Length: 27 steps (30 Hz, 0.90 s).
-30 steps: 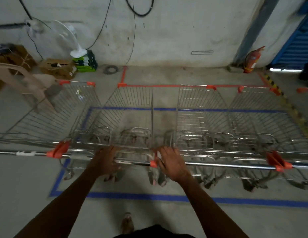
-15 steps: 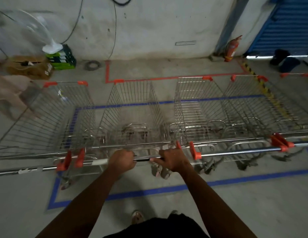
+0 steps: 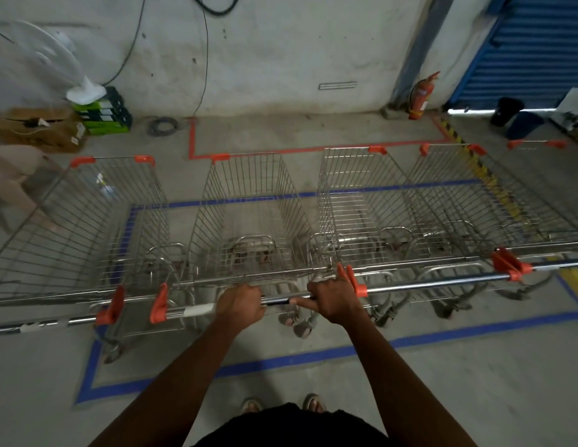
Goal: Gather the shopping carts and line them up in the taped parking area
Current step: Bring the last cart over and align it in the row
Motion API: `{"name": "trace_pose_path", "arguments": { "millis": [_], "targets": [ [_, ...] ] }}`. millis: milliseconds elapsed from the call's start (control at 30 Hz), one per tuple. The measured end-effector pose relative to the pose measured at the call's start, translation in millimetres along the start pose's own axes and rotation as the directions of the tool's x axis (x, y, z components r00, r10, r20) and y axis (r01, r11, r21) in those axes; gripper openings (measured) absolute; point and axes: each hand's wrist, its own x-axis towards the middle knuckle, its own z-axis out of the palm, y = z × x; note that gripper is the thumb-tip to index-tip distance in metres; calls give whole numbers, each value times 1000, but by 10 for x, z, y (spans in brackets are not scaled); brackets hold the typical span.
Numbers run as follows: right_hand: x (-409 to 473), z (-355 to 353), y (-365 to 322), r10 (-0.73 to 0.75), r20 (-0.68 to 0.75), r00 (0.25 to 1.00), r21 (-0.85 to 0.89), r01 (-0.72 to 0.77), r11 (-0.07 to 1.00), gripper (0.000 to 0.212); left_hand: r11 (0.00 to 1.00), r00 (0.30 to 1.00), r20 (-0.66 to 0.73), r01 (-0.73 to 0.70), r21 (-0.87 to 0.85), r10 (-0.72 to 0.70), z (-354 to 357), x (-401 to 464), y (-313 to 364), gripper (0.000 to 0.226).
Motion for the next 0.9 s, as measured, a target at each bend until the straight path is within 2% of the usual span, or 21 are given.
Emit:
{"name": "trace_pose_path", "arguments": {
  "millis": [167, 267, 433, 567, 700, 833, 900],
  "targets": [
    [-6, 28, 40, -9, 21, 1000, 7, 9, 1000, 70, 999, 1000, -8, 20, -30, -20, 15, 6, 15, 30],
    [-30, -4, 49, -23, -32, 999, 25, 24, 999, 68, 995, 1000, -26, -1, -98, -2, -4, -4, -11, 38],
    [15, -61, 11, -24, -20, 1000, 144, 27, 989, 68, 948, 979, -162, -163, -274, 122, -135, -206, -173, 48],
    [190, -108, -93, -36, -11, 999, 149, 37, 988, 67, 925, 965, -253, -156, -346, 68, -270, -452, -444, 63],
    [444, -176, -513, -81, -102, 992, 182, 98, 978, 65, 948, 955, -283, -6, -317, -89, -289, -725, -967, 79],
    [779, -146, -1319, -145, -159, 977, 220, 178, 959, 56, 956, 927, -373, -80, -282, -32, -236, -947, -1871, 63],
    [954, -111, -1812, -164, -189, 968, 197, 201, 959, 45, 942, 906, -423, -140, -306, -3, -250, -1103, -2388, 59]
  ]
}}
